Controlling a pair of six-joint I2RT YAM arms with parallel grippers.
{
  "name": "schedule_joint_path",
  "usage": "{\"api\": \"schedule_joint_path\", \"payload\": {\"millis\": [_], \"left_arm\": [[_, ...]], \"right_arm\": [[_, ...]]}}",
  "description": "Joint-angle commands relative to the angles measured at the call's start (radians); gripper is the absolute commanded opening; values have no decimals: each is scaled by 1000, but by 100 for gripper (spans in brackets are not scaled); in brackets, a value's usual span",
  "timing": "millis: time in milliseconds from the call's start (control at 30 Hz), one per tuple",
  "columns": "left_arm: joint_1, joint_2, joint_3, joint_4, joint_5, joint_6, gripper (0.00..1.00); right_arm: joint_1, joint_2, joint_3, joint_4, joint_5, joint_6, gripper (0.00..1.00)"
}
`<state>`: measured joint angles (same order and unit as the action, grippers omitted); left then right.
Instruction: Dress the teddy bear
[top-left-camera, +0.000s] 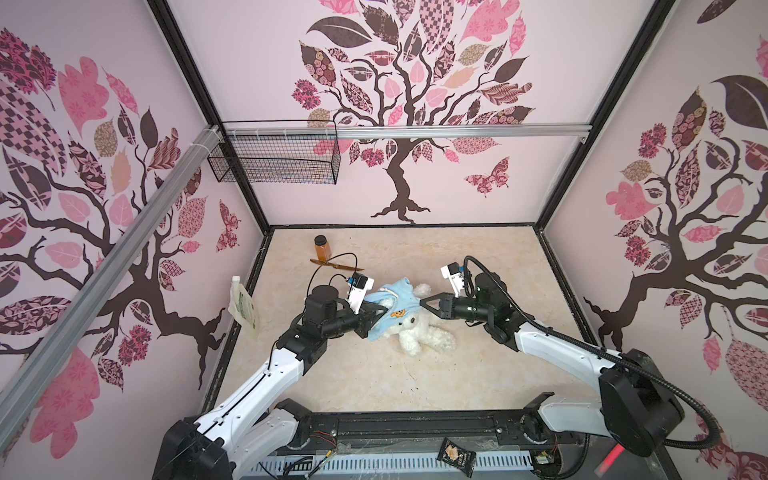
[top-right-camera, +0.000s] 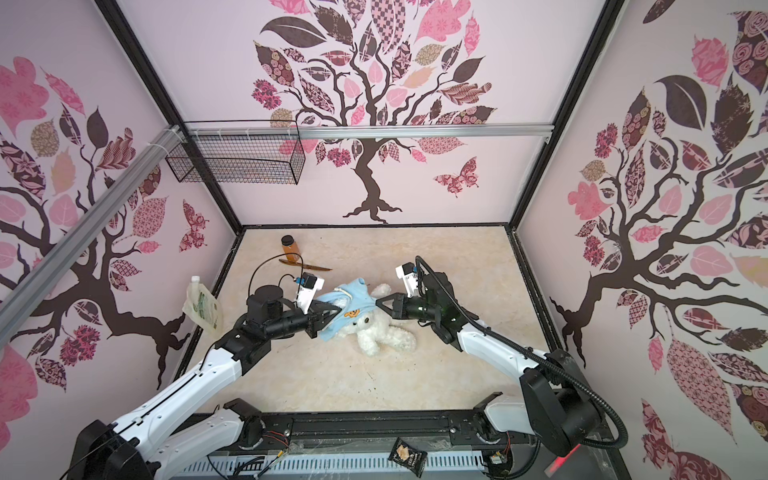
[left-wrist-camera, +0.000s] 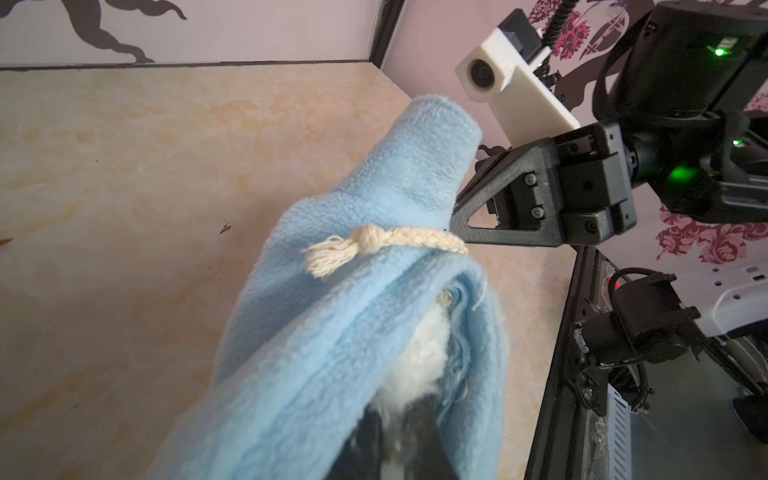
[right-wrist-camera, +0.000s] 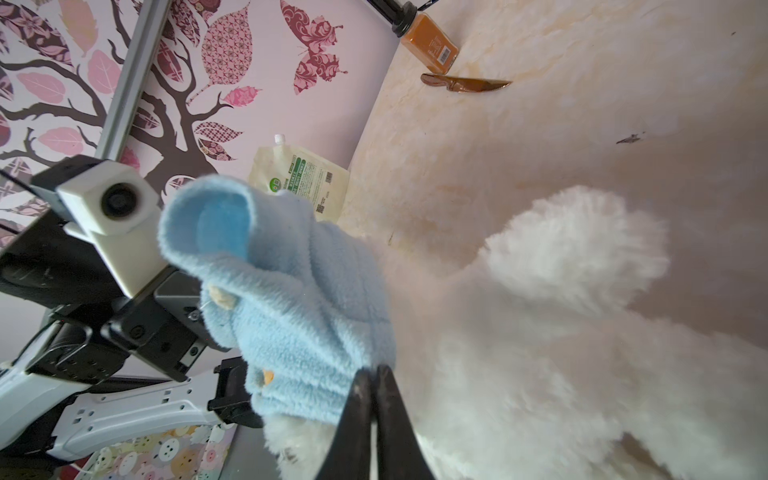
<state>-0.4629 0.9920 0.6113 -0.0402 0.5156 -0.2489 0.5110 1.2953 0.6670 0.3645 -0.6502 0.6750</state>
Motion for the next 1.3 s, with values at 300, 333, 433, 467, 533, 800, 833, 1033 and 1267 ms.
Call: {"api": "schedule_joint_path", "payload": {"millis": [300,333,433,467,533,800,833,1033,1267], "left_arm": [[27,-23,-28,121,-14,-513,0],[26,-22,-31,127,-4,-531,0],[24,-19,-36,142,18,-563,0],[25,-21,-36,140,19,-560,0],[23,-24,-36,138,17,-555,0],[3,-12,-35,152,9,-549,0],[0,-10,-33,154,9,-550,0],[-15,0,-33,158,5,-549,0],[-25,1,-38,167,-2,-555,0]], "right_arm": [[210,-132,-50,115,107,-202,35],[218,-125,-54,137,104,-187,35],[233,-107,-65,223,80,-144,34],[238,-103,-70,244,82,-134,34],[242,-90,-73,260,86,-119,34],[257,-17,-74,337,84,-83,26],[259,-11,-73,342,82,-81,25],[276,27,-63,361,85,-80,22],[287,65,-57,373,96,-78,20]]}}
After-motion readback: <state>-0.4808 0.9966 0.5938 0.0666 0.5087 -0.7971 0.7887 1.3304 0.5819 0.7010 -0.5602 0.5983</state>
